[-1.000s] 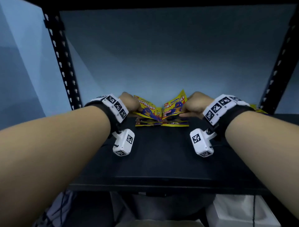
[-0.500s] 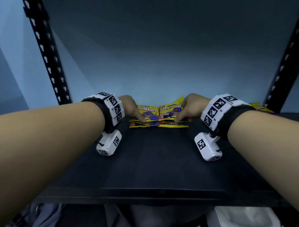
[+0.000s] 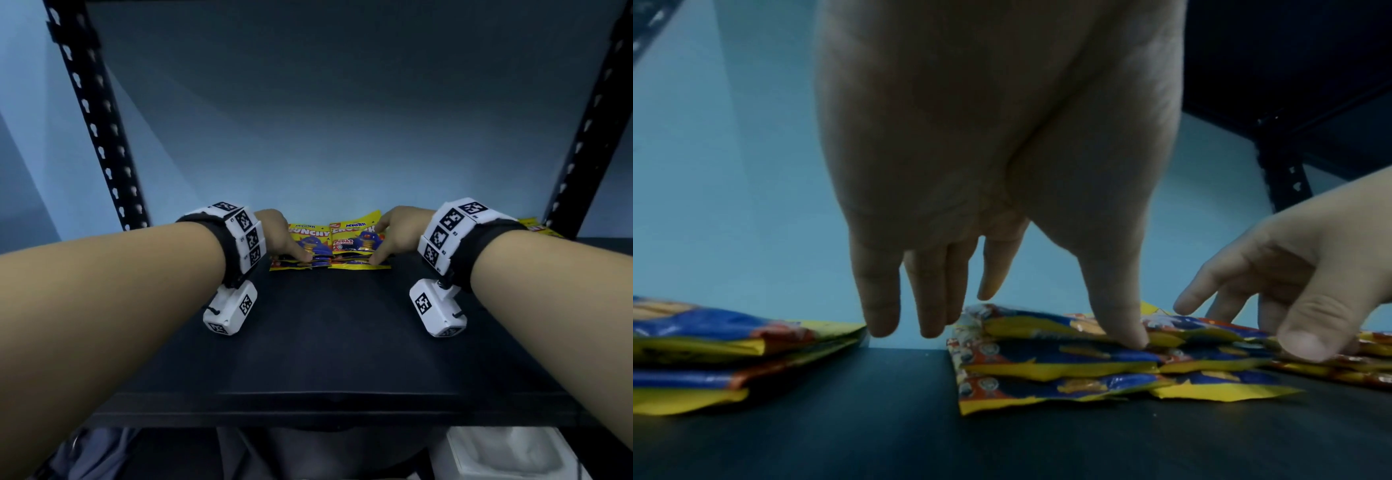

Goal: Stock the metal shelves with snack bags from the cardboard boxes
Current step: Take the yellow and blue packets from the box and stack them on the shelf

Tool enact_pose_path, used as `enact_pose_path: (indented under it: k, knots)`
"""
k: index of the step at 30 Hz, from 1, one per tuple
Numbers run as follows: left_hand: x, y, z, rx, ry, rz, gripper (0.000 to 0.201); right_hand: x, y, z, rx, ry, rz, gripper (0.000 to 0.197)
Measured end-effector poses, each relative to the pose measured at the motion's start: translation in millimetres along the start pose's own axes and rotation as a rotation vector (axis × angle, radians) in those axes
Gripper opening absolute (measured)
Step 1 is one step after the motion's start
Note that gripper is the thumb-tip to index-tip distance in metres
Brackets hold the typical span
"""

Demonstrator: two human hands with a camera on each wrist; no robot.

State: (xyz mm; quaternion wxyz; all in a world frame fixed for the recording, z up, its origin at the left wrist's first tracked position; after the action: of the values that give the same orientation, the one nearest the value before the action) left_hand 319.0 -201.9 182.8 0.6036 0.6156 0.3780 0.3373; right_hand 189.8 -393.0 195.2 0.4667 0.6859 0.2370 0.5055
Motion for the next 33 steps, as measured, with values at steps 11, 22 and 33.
enact_pose_path:
  k: [11, 22, 33]
  knots:
    - [17, 16, -117, -0.249, -0.194, -0.124, 0.026, 18, -4, -97, -0.129, 0.173, 0.201, 0.038]
    - [11, -63, -254, 0.313, -0.445, -0.188, 0.023, 22, -97, -234, 0.302, 0.293, 0.375, 0.02]
    - [-3, -240, -267, 0.705, -0.396, -0.111, 0.038, -64, -251, -245, 0.711, -0.08, 0.176, 0.046]
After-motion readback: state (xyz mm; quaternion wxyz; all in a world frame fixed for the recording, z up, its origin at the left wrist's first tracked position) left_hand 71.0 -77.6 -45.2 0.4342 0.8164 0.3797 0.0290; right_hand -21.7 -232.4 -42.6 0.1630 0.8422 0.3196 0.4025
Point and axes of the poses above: each hand's wrist, its own z-axis towards the middle knuckle, its own y-axis out of the back of the hand, x = y × z, the point moved 5 cm from there along z, towards the middle knuckle, and after that the axes turned 13 degrees about z, right-handed, at the moved point
